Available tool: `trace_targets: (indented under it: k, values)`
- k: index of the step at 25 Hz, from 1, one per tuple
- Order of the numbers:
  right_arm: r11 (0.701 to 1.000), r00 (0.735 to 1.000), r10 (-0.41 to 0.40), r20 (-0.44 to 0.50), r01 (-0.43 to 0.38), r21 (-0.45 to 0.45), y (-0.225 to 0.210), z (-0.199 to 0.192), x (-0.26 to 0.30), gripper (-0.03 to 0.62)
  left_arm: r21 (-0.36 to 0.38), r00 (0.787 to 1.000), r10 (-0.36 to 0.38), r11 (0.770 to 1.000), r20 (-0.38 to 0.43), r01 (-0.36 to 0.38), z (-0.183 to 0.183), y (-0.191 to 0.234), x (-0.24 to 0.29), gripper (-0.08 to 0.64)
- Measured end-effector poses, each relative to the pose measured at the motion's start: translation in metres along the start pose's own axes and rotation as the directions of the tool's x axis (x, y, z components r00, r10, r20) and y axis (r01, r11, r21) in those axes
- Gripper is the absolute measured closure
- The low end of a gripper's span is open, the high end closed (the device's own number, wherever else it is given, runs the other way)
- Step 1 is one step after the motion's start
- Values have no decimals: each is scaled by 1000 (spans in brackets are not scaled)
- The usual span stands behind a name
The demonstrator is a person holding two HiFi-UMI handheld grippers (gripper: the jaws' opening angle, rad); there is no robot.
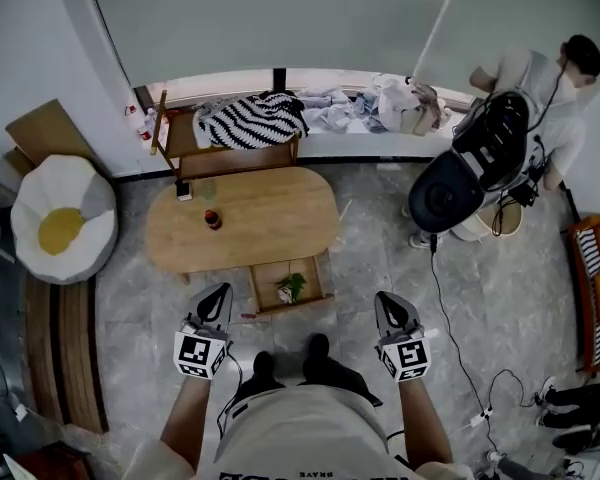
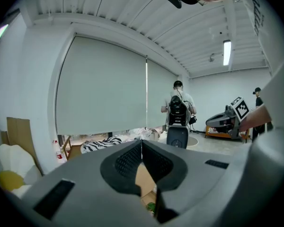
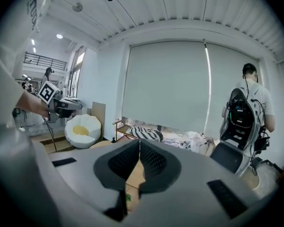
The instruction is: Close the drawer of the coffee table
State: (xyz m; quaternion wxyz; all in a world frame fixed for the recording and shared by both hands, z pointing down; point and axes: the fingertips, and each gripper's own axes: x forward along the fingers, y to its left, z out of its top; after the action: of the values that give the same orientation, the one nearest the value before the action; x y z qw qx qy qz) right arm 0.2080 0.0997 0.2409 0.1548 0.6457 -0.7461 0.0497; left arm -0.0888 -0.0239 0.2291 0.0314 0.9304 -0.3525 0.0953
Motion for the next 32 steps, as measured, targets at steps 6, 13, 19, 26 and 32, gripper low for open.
trace_targets:
  k: [6,13,19,26,32]
  values:
    - [998,998,69,-6,-69,-9,-25,-16,20,572,-25,997,82,996,4,-82,-8,-17,12,538]
    - [990,990,140,7,-140,12,-40,-42,41,573,-39,987,156,987,-31,-158,-36,-40,22,538]
    - [981,982,187,-4,-187,54,-42,-84,52,574,-48,976,202,977,-83,-207,-85,-56,29,538]
    - [975,974,204,-99,-193,112,-51,-117,73,574,-136,951,263,948,-165,-286,-106,-53,33,538]
    - [974,963,210,-170,-192,117,-43,-161,83,572,-110,937,260,950,-234,-291,-150,-58,39,538]
